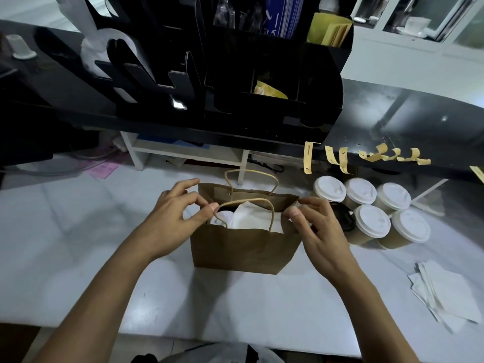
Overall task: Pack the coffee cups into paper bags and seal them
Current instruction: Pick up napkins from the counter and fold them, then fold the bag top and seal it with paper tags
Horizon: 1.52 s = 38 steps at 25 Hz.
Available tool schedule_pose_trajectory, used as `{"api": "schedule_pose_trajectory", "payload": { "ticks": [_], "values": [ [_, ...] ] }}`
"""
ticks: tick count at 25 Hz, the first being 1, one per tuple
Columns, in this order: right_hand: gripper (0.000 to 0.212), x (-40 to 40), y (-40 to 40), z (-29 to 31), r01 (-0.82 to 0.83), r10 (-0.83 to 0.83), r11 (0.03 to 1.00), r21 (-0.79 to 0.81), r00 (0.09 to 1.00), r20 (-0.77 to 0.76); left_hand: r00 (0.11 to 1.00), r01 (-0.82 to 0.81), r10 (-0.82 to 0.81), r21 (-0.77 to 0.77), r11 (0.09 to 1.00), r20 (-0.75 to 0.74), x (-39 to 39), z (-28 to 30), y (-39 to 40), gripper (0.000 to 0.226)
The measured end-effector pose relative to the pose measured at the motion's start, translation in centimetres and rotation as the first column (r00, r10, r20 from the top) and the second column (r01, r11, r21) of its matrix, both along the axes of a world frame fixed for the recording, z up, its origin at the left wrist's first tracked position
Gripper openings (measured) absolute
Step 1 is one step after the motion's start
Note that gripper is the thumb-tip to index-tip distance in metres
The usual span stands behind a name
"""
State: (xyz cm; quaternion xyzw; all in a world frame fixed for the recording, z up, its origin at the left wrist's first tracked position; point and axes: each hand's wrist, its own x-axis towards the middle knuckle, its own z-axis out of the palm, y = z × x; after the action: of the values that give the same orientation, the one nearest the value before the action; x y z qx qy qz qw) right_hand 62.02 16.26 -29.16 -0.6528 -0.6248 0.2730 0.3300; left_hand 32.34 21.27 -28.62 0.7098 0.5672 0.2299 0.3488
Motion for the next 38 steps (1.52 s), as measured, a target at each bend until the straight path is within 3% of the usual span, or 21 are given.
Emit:
{"api": "schedule_pose_trajectory", "payload": {
  "ticks": [6, 12, 15, 19, 22, 27, 34, 38],
  "values": [
    [0.042, 0.3, -0.4, 0.1, -0.076, 0.081, 0.995, -0.059, 0.993, 0.086, 0.989, 0.142, -0.143, -0.025, 0.990, -0.049, -0.2, -0.4, 0.1, 0.036],
    [0.032, 1.2, -0.7, 0.4, -0.152, 0.159, 0.986, -0.072, 0.982, 0.099, 0.999, 0.021, -0.017, 0.111, 0.994, -0.035, 0.2, -1.2, 0.6, 0.027],
    [0.017, 1.6, -0.6, 0.0, -0.075, 0.069, 0.996, 0.039, 0.989, 0.133, 0.998, -0.052, 0.055, 0.120, 0.991, -0.024, 0.4, -1.6, 0.7, 0.032],
    [0.016, 1.6, -0.6, -0.5, -0.021, 0.005, 0.995, 0.102, 0.989, 0.149, 0.995, -0.090, 0.085, 0.088, 0.992, 0.055, 0.8, -1.9, 0.7, 0.045],
    [0.020, 1.7, -0.7, -1.0, 0.015, -0.033, 0.991, 0.136, 0.991, 0.129, 0.998, -0.043, 0.040, 0.101, 0.994, 0.040, 0.8, -1.8, 0.5, 0.045],
    [0.027, 2.1, -0.9, -1.3, 0.072, -0.081, 0.990, 0.124, 0.995, 0.063, 1.000, 0.015, -0.014, 0.170, 0.985, -0.006, 1.3, -2.3, 0.5, 0.022],
    [0.014, 3.8, 0.1, -0.9, 0.067, -0.073, 0.992, 0.103, 0.996, 0.056, 0.989, -0.069, 0.044, 0.177, 0.982, 0.143, 2.8, -3.1, 0.9, 0.022],
    [0.007, 4.3, 2.7, -0.2, 0.128, -0.112, 0.990, 0.063, 0.972, -0.208, 0.987, -0.093, 0.070, 0.159, 0.983, 0.144, 2.9, -3.0, 0.9, 0.022]
  ]
}}
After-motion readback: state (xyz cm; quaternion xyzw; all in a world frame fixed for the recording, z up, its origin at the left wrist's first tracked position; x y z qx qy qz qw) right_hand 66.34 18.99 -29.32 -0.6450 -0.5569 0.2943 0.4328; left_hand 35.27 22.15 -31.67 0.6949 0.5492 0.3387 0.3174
